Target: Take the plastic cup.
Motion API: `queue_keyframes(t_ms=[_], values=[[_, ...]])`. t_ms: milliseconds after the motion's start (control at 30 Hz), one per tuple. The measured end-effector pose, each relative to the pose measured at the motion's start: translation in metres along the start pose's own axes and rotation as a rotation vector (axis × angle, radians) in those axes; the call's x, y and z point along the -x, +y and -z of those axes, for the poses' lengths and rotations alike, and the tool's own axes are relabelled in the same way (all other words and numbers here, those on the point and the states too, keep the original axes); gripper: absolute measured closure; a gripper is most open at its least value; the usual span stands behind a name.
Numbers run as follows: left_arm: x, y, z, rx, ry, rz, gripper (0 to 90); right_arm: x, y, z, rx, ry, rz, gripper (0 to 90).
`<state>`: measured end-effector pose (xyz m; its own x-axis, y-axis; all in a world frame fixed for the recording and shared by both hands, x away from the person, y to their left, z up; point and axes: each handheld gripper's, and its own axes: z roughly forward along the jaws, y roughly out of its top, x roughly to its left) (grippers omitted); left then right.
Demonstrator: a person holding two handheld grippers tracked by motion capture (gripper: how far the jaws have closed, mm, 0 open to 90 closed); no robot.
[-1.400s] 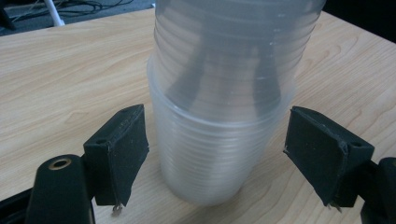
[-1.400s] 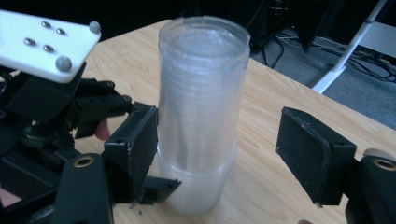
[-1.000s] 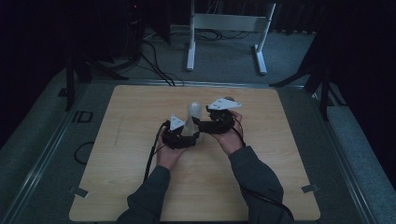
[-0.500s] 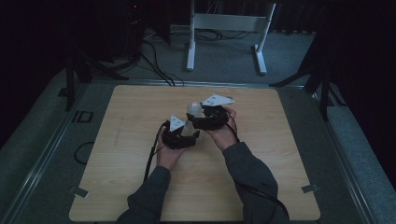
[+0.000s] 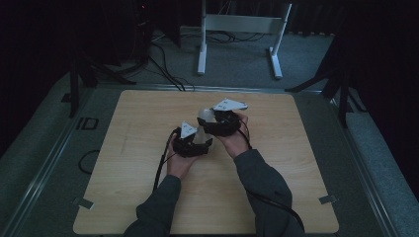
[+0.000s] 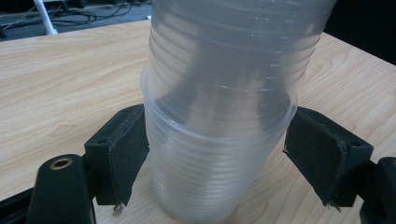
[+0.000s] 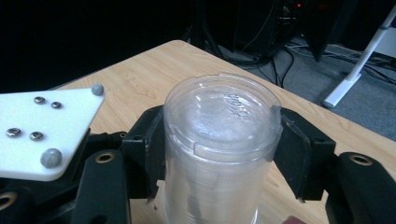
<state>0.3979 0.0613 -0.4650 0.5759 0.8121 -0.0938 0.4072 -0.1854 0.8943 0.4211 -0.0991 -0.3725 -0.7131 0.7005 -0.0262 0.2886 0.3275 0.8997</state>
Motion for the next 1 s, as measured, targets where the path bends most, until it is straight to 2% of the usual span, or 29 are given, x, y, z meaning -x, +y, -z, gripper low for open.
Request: queue_keyframes(t_ms=[367,1000], values=[[0.001,0.002,0.0,0.006,0.013,-0.01,21.7,0.0,0.004,0.004,0.011,0.008,-0.003,38.9],[0.003,0.003,0.006,0.006,0.01,-0.013,21.1,-0.001,0.026,0.018,0.063,0.009,0.0,40.0]])
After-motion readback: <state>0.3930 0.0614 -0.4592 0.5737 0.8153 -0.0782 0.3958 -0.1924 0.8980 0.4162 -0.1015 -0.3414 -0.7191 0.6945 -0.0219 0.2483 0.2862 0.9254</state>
